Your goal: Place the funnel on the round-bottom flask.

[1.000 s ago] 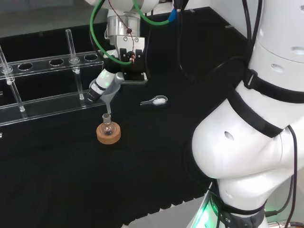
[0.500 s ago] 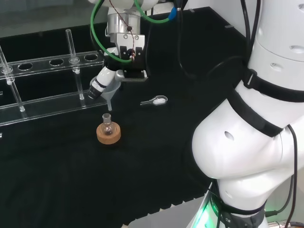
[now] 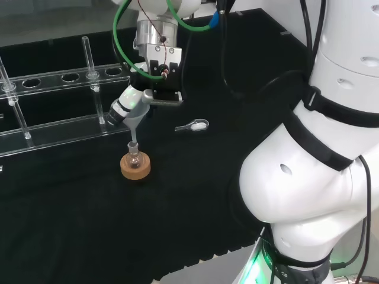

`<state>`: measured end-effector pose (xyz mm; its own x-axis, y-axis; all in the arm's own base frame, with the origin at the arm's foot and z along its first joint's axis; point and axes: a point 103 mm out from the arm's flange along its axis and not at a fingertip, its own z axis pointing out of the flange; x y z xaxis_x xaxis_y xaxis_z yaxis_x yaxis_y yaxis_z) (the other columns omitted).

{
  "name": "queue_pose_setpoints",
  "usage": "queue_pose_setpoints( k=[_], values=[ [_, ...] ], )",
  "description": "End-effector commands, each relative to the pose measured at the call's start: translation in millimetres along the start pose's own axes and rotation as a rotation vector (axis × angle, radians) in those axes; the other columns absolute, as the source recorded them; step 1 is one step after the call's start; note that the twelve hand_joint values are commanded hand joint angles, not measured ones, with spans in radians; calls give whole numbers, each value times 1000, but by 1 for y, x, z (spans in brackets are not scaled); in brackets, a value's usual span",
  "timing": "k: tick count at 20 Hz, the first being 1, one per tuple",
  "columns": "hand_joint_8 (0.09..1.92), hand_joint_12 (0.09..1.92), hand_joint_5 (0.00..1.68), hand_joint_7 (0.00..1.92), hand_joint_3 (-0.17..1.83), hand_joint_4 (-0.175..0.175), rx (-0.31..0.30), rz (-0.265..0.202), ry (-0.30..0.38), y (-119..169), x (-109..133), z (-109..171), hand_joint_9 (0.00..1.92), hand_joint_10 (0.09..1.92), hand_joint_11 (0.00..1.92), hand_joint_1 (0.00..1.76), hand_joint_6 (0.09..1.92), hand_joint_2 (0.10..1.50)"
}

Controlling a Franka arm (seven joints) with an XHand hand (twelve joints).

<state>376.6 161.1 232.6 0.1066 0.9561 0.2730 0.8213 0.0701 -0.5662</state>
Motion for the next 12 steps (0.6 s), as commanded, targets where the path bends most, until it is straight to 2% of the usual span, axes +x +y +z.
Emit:
queue_pose_setpoints(
  k=[1, 6, 12],
  values=[
    [272, 1285, 1074, 1373, 704, -18, 15, -6, 11, -5, 5, 7, 1324, 166, 633, 986, 521, 496],
    [271, 1286, 1074, 1373, 704, -18, 10, 2, 36, -5, 4, 8, 1324, 164, 632, 985, 521, 496],
    [270, 1286, 1074, 1373, 704, -19, 4, -3, 21, -4, 10, 8, 1323, 163, 631, 984, 521, 497]
  ],
)
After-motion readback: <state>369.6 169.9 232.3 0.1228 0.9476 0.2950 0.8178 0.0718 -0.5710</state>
